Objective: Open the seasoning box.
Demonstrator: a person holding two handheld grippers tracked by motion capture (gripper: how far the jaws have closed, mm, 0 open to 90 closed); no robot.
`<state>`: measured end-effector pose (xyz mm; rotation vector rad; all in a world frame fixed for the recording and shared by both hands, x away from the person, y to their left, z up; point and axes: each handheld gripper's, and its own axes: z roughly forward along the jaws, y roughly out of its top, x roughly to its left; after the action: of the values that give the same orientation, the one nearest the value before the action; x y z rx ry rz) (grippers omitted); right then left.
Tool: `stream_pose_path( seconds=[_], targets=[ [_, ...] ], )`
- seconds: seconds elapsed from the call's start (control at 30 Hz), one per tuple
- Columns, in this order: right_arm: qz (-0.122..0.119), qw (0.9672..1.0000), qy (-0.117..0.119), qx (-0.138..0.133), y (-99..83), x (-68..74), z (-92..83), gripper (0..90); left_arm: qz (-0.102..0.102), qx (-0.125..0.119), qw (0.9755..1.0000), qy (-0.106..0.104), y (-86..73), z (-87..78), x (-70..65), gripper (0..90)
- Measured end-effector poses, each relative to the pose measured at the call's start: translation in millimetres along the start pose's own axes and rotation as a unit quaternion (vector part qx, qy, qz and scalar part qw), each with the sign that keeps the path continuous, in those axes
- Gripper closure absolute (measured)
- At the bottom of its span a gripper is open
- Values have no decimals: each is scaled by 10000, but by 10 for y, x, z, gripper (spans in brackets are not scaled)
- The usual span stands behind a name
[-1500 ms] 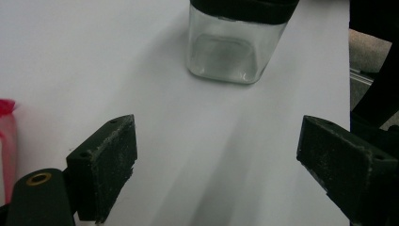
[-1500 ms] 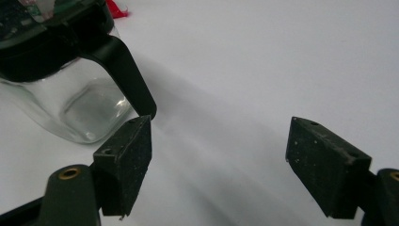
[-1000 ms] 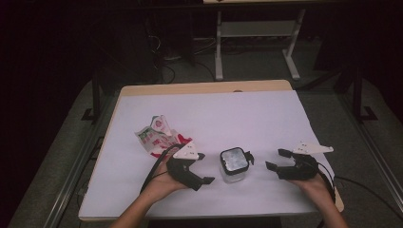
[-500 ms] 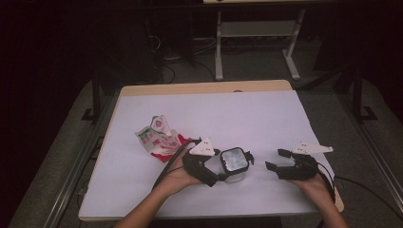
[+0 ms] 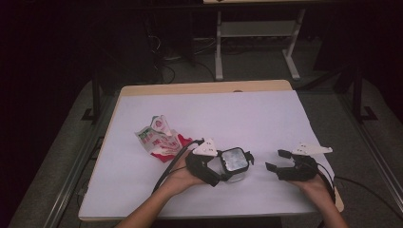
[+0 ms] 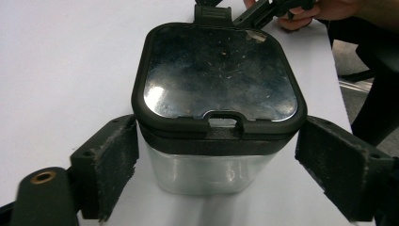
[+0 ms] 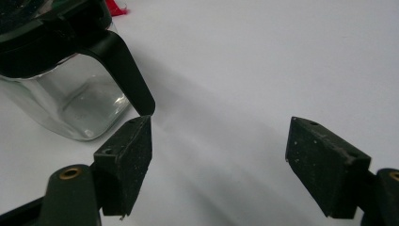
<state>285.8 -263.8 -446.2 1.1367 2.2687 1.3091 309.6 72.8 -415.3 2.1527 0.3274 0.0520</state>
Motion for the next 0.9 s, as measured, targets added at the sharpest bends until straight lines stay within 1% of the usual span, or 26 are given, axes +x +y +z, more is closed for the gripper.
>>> stream_pose_path(
  seconds=[0.1,0.43,0.5,0.6,0.67,0.9],
  targets=[
    [-4,10000,-11,13,-3,-1,3,229,24,-5,10000,12,2,-7,-1,170],
    [28,10000,-41,45,-3,3,7,230,18,-18,10000,12,13,-21,-2,172],
    [-5,10000,-73,58,-4,0,14,231,34,-18,10000,11,18,-31,0,172],
    [0,9999,-86,56,-5,-1,15,231,-23,-96,9999,-16,31,-54,3,174],
    [-9,9999,-87,51,-4,-2,15,231,23,-92,10000,-9,36,-55,4,176],
    [1,10000,-83,42,-3,0,13,232,42,-90,9999,17,57,-70,-5,176]
  ],
)
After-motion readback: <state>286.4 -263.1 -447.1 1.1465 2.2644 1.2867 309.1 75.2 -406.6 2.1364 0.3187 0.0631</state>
